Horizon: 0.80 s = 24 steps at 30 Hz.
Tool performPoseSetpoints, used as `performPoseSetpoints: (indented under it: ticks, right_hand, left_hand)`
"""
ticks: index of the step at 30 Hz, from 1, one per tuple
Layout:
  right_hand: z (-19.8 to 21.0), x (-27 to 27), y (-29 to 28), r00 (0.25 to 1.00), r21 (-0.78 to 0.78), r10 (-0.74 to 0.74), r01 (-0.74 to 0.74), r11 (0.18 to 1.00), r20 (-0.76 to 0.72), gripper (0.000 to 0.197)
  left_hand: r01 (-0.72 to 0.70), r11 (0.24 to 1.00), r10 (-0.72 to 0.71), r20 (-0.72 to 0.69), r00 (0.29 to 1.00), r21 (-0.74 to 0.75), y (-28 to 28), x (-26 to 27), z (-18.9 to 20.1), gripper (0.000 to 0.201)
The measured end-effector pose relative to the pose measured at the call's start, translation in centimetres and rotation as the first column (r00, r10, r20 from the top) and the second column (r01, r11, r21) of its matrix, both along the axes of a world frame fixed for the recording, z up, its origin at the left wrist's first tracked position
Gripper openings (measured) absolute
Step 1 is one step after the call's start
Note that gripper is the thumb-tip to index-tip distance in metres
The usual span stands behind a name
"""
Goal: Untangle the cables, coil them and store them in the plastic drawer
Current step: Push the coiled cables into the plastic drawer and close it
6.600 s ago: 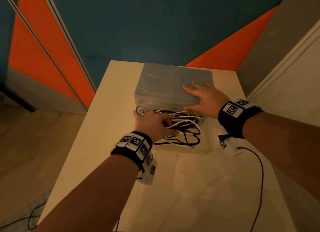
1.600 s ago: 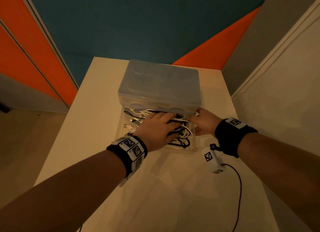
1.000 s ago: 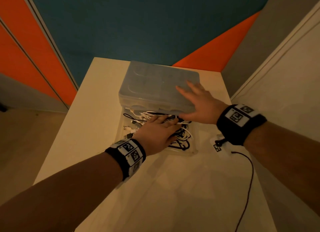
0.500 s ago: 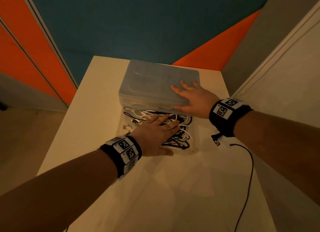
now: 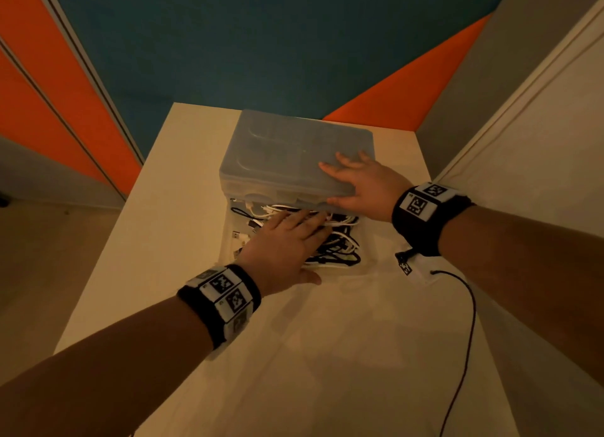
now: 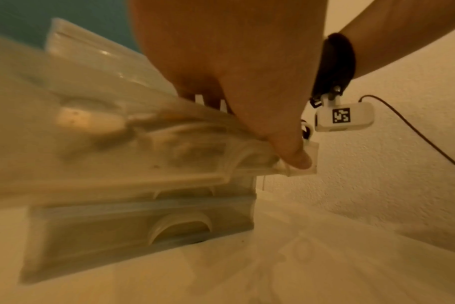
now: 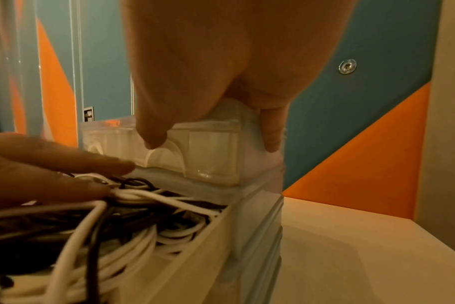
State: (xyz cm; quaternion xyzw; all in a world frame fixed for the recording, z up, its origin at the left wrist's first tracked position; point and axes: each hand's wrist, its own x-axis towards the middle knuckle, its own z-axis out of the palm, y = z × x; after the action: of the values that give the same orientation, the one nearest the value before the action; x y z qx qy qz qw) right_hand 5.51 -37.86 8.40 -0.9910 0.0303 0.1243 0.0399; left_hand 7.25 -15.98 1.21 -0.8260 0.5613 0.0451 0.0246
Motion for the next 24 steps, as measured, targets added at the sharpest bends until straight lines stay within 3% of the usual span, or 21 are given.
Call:
performPoseSetpoints:
  ticks: [6, 10, 13, 18, 24]
  right_hand:
    - [0.1, 0.1, 0.1, 1.000, -0.006, -0.003, 0.003, 1.000, -0.001, 0.070]
    - [0.2, 0.2, 0.4, 1.000, -0.020, 0.004, -0.004, 1.000, 0.000, 0.069]
    - [0.2, -0.1, 0.3, 1.000, -0.021, 0.010, -0.010, 1.000, -0.004, 0.068]
    - [0.3, 0.0, 0.1, 1.000, -0.006, 0.017, -0.017, 1.000, -0.009, 0.068]
    - [0.0, 0.0, 0.2, 1.000, 0.001, 0.002, -0.002, 1.000, 0.000, 0.067]
  left_hand:
    - [0.093, 0.993, -0.091, -0.028, 0.995, 0.076, 1.1, 1.7, 0.0, 0.076]
    - [0.161, 0.987, -0.160, -0.044, 0.986, 0.019, 1.8, 3.8, 0.6, 0.075]
    - [0.174, 0.983, -0.172, -0.040, 0.984, 0.054, 1.6, 4.8, 0.6, 0.076]
    - [0.154, 0.980, -0.122, 0.231, 0.965, -0.128, 1.8, 4.0, -1.4, 0.056]
    - [0.065, 0.958, 0.013, 0.272, 0.962, -0.278, 1.1, 4.3, -2.4, 0.049]
